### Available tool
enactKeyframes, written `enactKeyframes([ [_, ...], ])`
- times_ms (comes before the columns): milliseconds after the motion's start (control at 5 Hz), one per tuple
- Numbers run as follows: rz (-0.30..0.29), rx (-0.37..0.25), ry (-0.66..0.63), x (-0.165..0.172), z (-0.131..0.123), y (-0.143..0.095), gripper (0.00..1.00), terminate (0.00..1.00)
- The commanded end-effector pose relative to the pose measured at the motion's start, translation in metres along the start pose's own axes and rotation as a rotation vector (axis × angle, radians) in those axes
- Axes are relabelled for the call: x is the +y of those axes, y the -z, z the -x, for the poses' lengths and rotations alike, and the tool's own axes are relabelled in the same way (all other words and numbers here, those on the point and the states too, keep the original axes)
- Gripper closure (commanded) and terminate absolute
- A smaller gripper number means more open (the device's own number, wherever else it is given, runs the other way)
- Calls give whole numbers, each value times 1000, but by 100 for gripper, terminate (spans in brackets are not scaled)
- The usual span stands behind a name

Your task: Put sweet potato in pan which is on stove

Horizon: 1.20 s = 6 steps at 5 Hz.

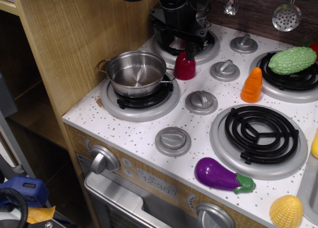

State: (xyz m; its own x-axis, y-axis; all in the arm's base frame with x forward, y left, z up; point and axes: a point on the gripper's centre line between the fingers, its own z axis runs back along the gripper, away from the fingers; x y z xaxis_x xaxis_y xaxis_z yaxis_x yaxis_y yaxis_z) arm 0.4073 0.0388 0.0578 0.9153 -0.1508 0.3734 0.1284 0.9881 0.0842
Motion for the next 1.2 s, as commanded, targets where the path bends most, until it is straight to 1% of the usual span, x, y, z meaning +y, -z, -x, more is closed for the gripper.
enactKeyframes([
  [0,0,0,0,0,0,0,0,0],
  [200,9,-31,14,0,-6,5,0,0],
  [400,33,-52,10,-1,-10,14,0,0],
  [800,67,-72,-2,1,-9,32,0,0],
  [1000,60,-76,-15,0,-10,34,100,0],
])
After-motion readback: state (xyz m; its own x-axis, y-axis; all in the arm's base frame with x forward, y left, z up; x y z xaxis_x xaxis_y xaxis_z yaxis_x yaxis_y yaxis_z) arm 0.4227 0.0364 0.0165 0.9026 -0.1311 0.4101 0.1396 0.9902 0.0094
